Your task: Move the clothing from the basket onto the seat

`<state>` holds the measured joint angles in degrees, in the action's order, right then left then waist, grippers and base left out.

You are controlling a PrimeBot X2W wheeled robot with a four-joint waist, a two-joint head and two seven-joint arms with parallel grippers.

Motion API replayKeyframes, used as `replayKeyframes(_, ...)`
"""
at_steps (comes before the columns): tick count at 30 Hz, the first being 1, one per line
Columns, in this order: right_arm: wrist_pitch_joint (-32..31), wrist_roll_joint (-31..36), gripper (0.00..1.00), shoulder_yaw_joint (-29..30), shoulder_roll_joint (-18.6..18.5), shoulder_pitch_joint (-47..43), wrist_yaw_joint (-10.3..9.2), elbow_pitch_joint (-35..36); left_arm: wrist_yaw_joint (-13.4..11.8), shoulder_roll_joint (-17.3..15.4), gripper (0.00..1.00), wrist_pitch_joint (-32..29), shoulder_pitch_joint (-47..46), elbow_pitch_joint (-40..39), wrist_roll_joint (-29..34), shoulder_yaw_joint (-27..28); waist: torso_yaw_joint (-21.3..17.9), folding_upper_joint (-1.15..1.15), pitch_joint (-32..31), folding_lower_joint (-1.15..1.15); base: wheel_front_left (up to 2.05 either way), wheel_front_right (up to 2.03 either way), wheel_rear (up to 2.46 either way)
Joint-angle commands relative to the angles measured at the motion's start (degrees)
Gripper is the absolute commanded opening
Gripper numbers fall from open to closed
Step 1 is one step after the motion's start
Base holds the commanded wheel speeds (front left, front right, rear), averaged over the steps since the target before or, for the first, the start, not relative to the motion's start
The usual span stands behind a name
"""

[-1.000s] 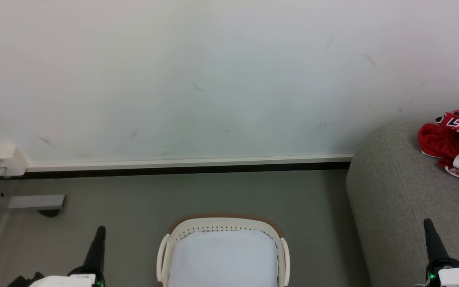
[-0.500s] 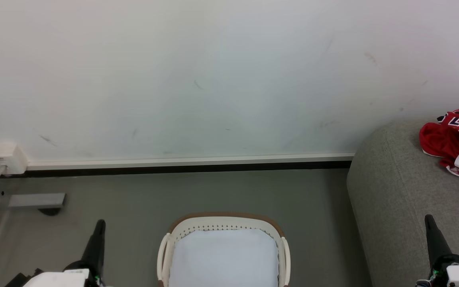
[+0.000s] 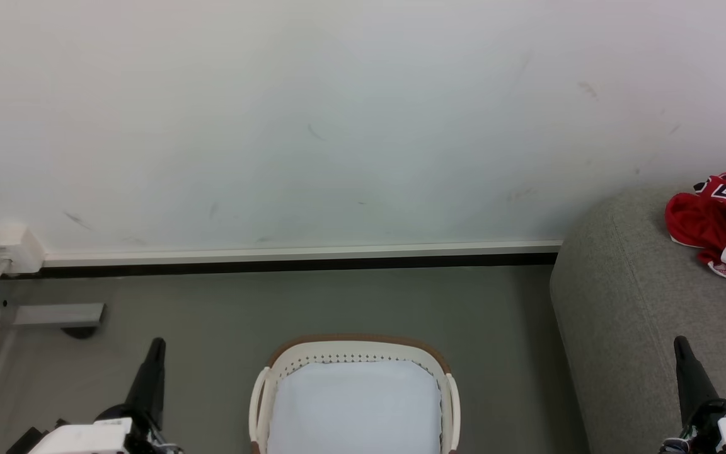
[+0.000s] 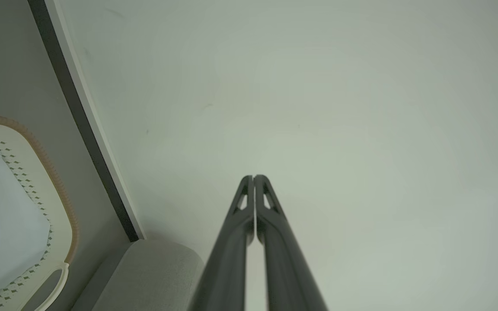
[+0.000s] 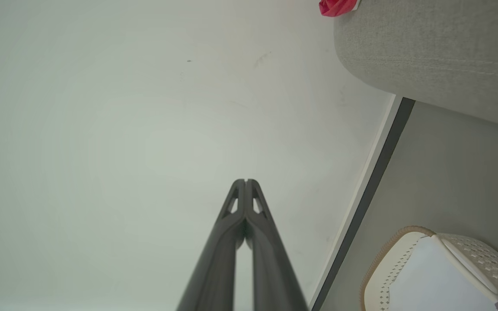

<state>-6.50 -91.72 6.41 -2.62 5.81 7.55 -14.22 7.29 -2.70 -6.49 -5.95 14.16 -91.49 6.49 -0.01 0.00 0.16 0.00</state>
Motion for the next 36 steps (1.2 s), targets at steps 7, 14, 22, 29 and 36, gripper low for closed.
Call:
replayKeyframes(7,-0.2,-0.7,0.00,0.3,-0.5,0.7,-0.12,0.4,0.4,-0.3,0.00,-0.3,-0.6,-0.2,-1.3,0.2,0.0,0.00,0.0,0.00,0.00,0.00,0.00)
replayKeyframes(14,-0.2,-0.7,0.00,0.3,-0.5,0.7,-0.12,0.4,0.4,-0.3,0.00,-0.3,-0.6,-0.2,-1.3,0.2,0.0,0.00,0.0,0.00,0.00,0.00,0.00)
replayKeyframes(22,-0.2,-0.7,0.00,0.3,-0.5,0.7,-0.12,0.4,0.4,-0.3,0.00,-0.3,-0.6,-0.2,-1.3,0.2,0.0,0.00,0.0,0.00,0.00,0.00,0.00)
replayKeyframes(29,-0.2,-0.7,0.00,0.3,-0.5,0.7,-0.12,0.4,0.4,-0.3,0.00,-0.3,-0.6,-0.2,-1.3,0.1,0.0,0.00,0.0,0.00,0.00,0.00,0.00)
replayKeyframes(36,-0.2,-0.7,0.00,0.3,-0.5,0.7,-0.12,0.4,0.4,-0.3,0.00,-0.3,-0.6,-0.2,-1.3,0.1,0.0,0.00,0.0,0.00,0.00,0.00,0.00)
